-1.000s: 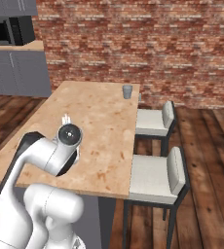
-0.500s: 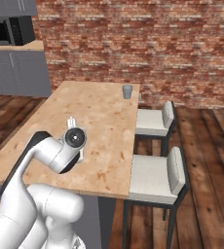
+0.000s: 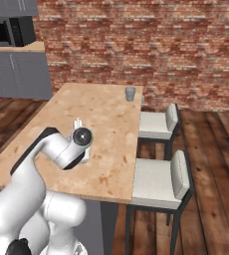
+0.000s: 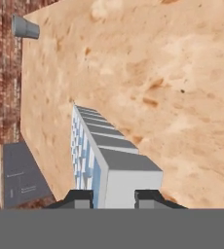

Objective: Open the freezer door, pick up the ice cube tray from the freezer, and place it on the dining counter.

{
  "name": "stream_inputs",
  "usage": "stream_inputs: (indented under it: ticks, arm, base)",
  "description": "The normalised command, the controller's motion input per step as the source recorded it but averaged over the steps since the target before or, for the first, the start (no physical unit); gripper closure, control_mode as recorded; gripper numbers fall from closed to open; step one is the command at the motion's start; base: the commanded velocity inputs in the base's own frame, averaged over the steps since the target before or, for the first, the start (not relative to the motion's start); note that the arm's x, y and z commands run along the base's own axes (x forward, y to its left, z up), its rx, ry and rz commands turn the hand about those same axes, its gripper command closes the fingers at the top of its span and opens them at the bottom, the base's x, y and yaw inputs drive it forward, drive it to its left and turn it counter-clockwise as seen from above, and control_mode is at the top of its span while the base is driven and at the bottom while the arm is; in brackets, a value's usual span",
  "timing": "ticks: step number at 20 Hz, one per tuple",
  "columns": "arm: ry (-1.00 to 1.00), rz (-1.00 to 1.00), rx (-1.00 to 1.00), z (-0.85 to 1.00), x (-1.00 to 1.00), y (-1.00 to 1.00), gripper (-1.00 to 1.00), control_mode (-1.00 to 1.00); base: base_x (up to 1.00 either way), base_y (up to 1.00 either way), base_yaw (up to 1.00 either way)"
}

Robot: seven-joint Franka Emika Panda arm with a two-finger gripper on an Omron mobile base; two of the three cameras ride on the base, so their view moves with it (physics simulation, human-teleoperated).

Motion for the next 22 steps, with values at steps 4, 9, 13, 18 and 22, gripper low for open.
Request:
stream_inputs:
  ticks: [4, 9, 13, 18, 22]
  arm:
    - [0.04, 0.00, 0.00, -0.28, 0.30, 0.00, 1.00, -1.00]
    - [0.02, 0.00, 0.00, -0.37, 0.29, 0.00, 1.00, -1.00]
    - [0.00, 0.00, 0.00, -0.44, 0.28, 0.00, 1.00, -1.00]
    - [0.00, 0.00, 0.00, -0.49, 0.27, 0.01, 1.00, -1.00]
    - [0.02, 0.00, 0.00, -0.33, 0.25, 0.00, 1.00, -1.00]
  base:
    - [0.00, 0.00, 0.00]
    - [0.00, 0.00, 0.00]
    - [0.00, 0.00, 0.00]
    - [0.00, 0.00, 0.00]
    - [0.00, 0.00, 0.00]
